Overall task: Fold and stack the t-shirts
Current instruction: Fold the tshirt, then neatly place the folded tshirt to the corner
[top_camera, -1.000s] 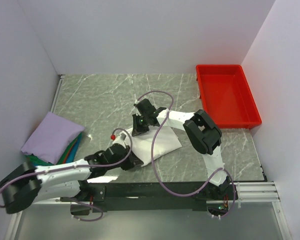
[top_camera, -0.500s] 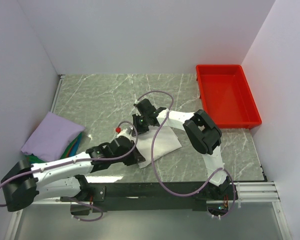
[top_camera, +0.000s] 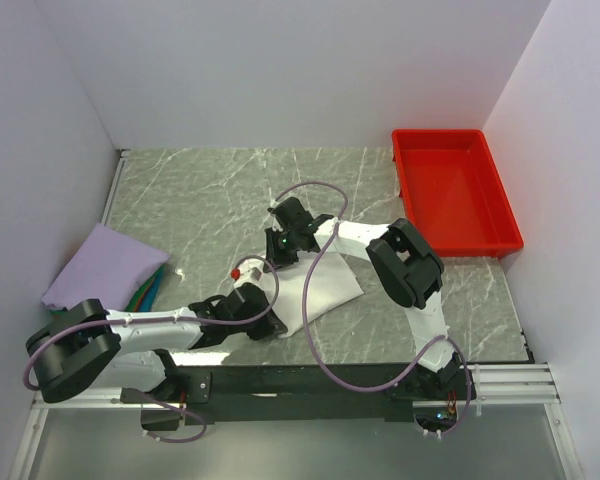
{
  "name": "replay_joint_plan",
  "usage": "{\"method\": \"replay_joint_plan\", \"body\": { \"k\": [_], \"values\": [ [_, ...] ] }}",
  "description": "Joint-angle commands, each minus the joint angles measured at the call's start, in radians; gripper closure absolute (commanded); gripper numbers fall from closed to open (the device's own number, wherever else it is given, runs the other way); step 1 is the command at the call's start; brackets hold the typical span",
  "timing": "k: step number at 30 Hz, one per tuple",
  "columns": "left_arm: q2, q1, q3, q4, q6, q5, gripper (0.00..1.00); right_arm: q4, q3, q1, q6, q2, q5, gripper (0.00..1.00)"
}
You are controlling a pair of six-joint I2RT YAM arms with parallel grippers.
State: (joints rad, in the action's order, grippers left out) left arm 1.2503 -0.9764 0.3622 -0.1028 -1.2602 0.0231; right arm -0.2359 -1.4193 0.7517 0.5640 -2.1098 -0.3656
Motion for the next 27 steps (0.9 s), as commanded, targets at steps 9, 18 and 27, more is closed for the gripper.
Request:
{"method": "replay_joint_plan", "body": {
  "k": [9,18,27],
  "values": [
    [-0.221,0.024,0.078,0.277,0.015,0.072,0.46,-0.126,0.031,-0.025,-0.087,0.181,0.117,0.72],
    [-0.376,0.166,0.038,0.376,-0.022,0.039,0.36,-0.140,0.183,-0.029,-0.081,0.428,0.168,0.64],
    [-0.243,0.297,0.026,0.240,0.035,-0.077,0.31,-0.069,0.497,-0.017,-0.069,0.629,0.126,0.75]
  ]
}}
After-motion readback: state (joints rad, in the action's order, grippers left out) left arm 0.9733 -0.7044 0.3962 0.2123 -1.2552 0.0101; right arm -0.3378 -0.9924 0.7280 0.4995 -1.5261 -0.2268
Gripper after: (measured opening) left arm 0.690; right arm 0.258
